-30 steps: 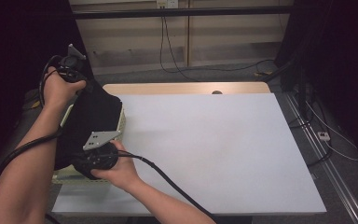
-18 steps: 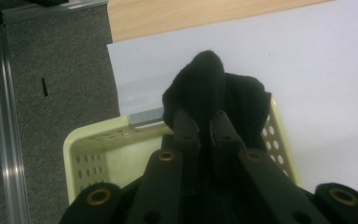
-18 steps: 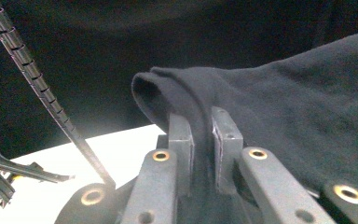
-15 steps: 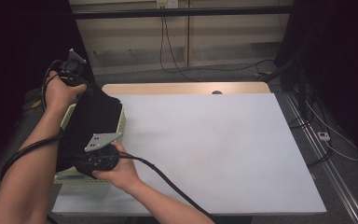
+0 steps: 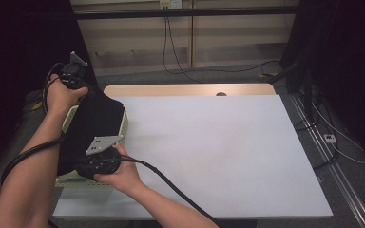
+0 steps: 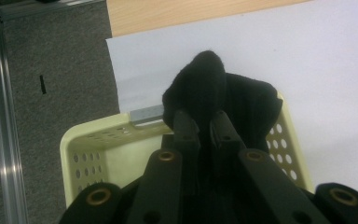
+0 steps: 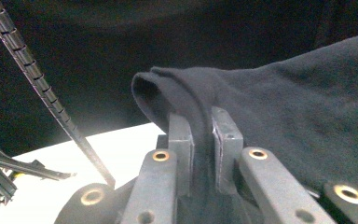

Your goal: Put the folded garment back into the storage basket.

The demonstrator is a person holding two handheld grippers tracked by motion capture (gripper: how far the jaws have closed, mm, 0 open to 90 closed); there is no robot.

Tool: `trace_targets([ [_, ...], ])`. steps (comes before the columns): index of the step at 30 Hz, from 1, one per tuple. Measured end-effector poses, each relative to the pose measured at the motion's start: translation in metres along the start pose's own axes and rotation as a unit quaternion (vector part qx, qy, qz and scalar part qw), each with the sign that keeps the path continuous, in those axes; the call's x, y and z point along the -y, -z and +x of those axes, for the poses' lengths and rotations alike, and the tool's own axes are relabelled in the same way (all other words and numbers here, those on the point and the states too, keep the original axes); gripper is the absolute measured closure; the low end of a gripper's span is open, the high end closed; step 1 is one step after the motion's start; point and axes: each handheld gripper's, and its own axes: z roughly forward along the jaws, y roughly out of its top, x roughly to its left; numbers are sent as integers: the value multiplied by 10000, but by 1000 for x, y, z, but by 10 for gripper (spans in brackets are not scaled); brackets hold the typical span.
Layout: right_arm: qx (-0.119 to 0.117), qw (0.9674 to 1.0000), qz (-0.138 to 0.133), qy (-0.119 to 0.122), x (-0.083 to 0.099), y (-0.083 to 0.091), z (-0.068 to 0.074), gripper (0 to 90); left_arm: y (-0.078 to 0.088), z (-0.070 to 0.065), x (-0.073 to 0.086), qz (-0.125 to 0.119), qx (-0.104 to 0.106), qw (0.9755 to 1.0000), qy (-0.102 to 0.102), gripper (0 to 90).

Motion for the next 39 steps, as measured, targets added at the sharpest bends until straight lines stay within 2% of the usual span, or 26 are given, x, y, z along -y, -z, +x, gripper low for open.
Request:
trace_targets([
  [9,6,10000,77,-22,1,-6,0,810,-4,6,4,53,13,10000,19,841],
  [13,-5,9998,172,74,1,-14,1,801,-9,12,8,-20,-14,10000,40,834],
  [14,-6,9998,180,36,2,-17,0,772,-10,13,9,-83,-56,9999,42,814],
  [15,10,9998,197,15,2,-20,-1,695,-13,16,11,-237,-110,9997,25,749],
  [16,95,9998,158,-35,2,-25,0,548,-15,18,12,-344,-176,9992,-49,618],
  [17,96,9999,117,-37,0,-27,0,438,-16,19,13,-447,-220,9987,-57,525],
  [19,114,9998,131,-3,-2,-28,2,340,-15,22,15,-491,-260,9984,-103,429],
  [20,202,9995,229,-12,-2,-26,2,305,-16,23,16,-583,-270,9979,-18,396],
  [21,288,9991,311,-36,-2,-23,1,285,-15,24,17,-598,-264,9979,-43,368],
  [23,427,9982,390,-173,-1,-15,-3,276,-14,25,20,-555,-206,9982,-92,354],
  [24,532,9975,422,-172,0,-10,-6,271,-14,24,21,-628,-179,9979,-28,354],
  [27,686,9961,555,-72,0,7,-11,263,-12,22,23,-626,-122,9978,-182,347],
  [30,858,9936,733,29,0,27,-16,252,-14,19,28,-667,-66,9976,-192,334],
  [35,1066,9914,756,81,3,59,-23,252,-20,16,35,-611,-4,9980,-180,341],
  [39,1225,9883,889,190,7,77,-27,244,-26,14,42,-599,6,9981,-159,347],
])
